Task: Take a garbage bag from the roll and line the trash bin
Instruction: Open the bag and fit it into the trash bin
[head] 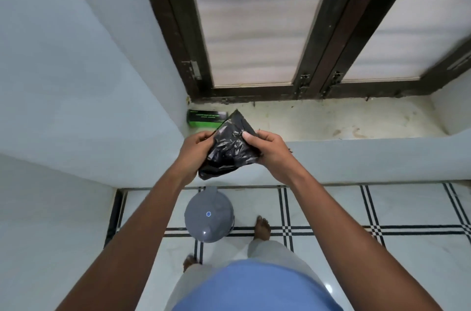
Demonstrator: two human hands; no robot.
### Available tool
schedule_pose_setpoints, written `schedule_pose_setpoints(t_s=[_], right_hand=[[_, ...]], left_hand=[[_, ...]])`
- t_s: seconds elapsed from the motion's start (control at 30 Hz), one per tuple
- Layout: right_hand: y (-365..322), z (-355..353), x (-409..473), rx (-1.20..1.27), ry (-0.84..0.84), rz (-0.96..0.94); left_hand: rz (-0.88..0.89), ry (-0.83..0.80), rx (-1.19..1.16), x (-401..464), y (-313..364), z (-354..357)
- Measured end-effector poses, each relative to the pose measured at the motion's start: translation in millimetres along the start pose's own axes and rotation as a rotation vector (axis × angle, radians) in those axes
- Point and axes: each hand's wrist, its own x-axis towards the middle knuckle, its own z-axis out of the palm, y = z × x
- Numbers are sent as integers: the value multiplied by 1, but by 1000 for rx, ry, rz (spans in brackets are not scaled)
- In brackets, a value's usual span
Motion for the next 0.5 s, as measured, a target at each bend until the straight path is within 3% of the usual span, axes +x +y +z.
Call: schedule_pose_setpoints(t_s=[0.1, 0.23, 0.3, 0.4, 0.43, 0.5], right_hand=[[10, 34, -12, 155, 30, 24], [32, 82, -36, 199, 138, 25], [49, 105, -47, 120, 249, 29], [75, 150, -84, -360, 559, -56], [82, 167, -101, -392, 525, -109], [89, 195, -130, -255, 253, -83]], left_hand=[[-101, -197, -93, -30, -11, -44], [-174, -525, 7, -83, -21, -104], [-105, -483, -54, -100, -33, -124], [19, -233, -62, -128, -50, -150], [45, -210, -73, -138, -57, -158], [73, -224, -37, -156, -63, -163]])
